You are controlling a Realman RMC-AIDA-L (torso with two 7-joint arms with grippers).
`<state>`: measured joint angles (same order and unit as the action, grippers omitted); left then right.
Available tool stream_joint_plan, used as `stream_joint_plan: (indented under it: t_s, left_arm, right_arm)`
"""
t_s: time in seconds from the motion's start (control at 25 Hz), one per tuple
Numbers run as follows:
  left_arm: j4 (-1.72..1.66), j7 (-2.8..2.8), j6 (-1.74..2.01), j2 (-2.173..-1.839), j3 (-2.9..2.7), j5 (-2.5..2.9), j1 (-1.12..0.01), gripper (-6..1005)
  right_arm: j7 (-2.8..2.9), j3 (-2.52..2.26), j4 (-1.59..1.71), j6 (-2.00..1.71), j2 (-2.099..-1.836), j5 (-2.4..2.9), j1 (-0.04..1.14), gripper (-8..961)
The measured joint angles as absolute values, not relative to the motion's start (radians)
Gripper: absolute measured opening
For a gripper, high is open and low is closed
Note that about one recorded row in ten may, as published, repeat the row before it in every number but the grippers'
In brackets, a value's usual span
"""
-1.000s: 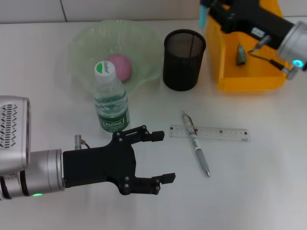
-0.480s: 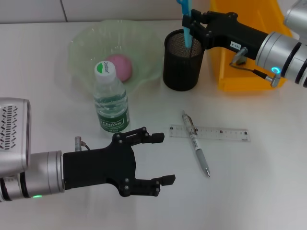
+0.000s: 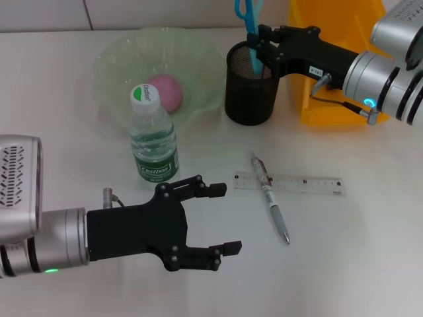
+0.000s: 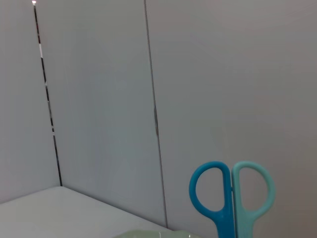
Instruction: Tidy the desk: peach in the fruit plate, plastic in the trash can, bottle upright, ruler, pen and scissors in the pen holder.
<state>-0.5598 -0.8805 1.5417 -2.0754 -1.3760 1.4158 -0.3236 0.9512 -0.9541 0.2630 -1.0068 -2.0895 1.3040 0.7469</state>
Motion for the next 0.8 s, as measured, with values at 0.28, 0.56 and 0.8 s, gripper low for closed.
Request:
stream_joint_plan:
  t_s: [0.28,0.56,0.8]
  left_arm:
    - [-0.56,-0.88,1.542,-2.075,-1.376,1.416,-0.324,873]
    - [-0.56,-0.88,1.541,-2.075,-1.375,1.416,-0.327,873]
    - [-0.561,-0.88,1.541,-2.074,-1.37,1.416,-0.326,873]
  right_arm:
    - [0.939,-0.954,0.259,-1.005,-2.089,1.303,0.742,345]
    - [0.933,-0.952,0.259,-1.014,-2.09,1.303,0.73,373]
    - [1.049,-0.936,0.362,-1.212,-2.085,1.28,0.628,498]
